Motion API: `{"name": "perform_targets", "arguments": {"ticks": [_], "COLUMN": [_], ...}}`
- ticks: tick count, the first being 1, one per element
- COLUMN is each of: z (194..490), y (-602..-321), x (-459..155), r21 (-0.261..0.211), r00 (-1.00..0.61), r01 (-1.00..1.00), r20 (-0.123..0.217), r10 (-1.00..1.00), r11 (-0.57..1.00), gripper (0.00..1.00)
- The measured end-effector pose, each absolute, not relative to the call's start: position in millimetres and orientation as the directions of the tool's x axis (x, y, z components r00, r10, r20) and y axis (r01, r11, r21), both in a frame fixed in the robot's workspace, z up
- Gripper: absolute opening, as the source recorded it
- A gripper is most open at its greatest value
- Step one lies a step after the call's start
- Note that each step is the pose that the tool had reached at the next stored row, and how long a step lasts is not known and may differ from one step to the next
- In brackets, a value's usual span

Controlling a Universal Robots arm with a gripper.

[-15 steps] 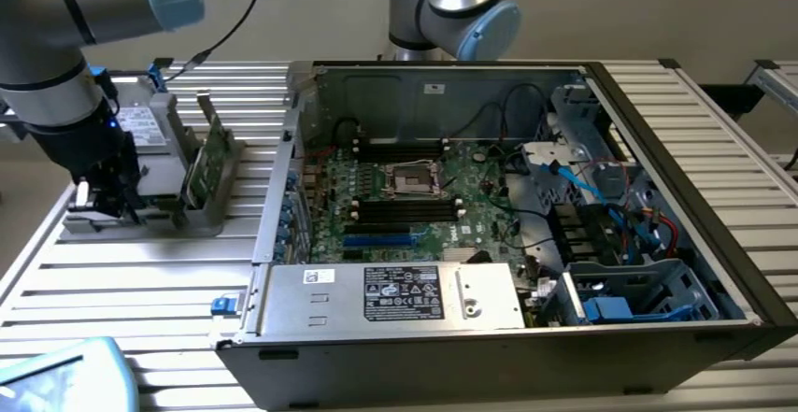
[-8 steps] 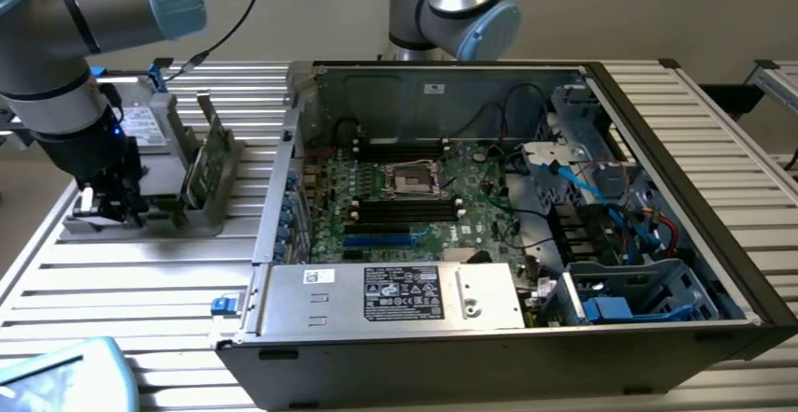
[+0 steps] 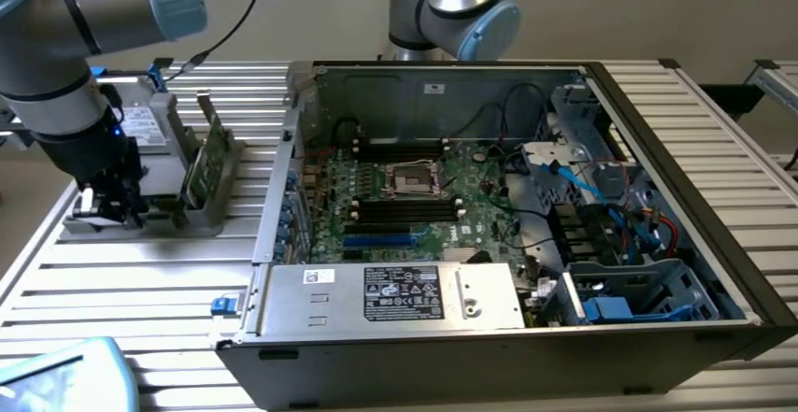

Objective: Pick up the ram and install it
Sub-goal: 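Pick up the ram and move it above insertion slot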

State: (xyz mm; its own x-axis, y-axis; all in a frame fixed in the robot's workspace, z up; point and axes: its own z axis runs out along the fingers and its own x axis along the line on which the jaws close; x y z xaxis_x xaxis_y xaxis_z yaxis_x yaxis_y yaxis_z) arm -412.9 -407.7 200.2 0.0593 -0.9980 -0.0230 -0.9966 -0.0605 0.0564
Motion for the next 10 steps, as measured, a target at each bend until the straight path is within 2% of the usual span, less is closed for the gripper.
{"name": "perform_targets", "arguments": {"ticks": [10], "z": [199.3], "y": [-407.7], "x": [-417.1], "r21": [0.062], "r00": [0.057], "r01": [-0.996], "r20": [-0.028], "r10": [-0.998], "r11": [-0.059], "gripper": [0.33]}}
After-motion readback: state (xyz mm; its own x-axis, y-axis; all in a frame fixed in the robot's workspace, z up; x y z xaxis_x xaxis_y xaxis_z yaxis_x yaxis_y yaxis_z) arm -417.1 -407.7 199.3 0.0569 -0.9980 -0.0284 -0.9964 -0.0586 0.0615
